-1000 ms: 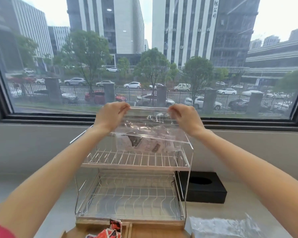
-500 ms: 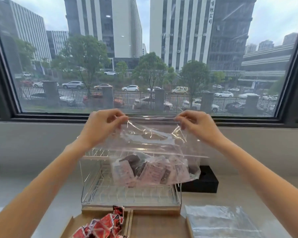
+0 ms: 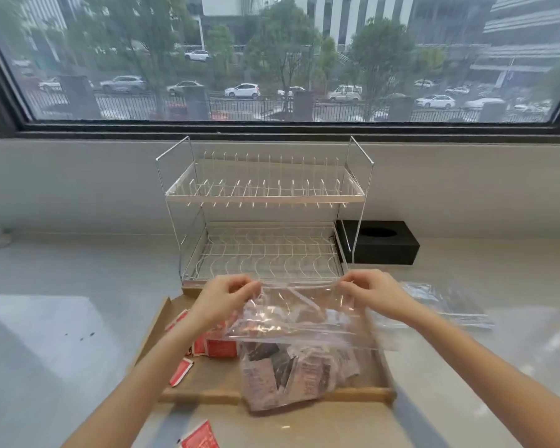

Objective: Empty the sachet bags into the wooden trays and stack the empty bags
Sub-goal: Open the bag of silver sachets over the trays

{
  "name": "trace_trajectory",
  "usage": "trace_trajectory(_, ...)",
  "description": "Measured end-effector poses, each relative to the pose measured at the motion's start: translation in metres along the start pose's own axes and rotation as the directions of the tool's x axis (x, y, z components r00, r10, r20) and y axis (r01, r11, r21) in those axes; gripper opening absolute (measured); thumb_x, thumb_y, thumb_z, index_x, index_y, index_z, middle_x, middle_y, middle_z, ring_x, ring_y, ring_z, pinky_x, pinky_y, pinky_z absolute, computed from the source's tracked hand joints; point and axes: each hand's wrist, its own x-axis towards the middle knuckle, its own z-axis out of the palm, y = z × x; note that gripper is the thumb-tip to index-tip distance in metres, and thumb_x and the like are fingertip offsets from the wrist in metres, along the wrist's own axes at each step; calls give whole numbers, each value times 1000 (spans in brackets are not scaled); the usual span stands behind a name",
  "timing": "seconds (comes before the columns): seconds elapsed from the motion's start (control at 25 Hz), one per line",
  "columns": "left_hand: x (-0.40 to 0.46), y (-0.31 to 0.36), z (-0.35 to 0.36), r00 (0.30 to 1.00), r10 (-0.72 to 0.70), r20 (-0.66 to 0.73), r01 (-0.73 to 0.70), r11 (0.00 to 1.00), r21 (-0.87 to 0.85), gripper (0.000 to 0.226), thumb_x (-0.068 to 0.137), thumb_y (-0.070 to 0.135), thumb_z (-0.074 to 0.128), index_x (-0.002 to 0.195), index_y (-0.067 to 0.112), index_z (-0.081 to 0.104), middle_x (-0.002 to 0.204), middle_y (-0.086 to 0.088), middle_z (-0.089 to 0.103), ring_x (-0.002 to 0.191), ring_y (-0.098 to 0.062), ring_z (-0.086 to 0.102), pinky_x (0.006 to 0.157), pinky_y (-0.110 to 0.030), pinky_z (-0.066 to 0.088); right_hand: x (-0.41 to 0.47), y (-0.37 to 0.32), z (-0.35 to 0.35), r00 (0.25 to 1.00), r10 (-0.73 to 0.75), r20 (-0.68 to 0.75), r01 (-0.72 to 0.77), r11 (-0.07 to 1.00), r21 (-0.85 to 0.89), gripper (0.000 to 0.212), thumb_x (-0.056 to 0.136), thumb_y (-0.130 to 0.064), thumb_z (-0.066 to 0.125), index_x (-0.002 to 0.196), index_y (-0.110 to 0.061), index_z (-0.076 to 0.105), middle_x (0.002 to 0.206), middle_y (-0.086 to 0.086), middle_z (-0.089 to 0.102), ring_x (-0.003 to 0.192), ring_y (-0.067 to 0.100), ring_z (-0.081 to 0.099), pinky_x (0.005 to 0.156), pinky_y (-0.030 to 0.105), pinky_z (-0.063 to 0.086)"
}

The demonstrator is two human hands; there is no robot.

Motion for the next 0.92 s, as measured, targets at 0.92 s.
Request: trace_trajectory(0.92,-15,13,-20,983,140,116,-60,853,-519,73,53,87,41,109,44,59,119,21,62,117,-14,55,101,-38,41,11,-64,0,929,-347,-133,338,937,-86,20,84,-27,61,102,-19,64,92,1,75,87,11,69,85,40,54)
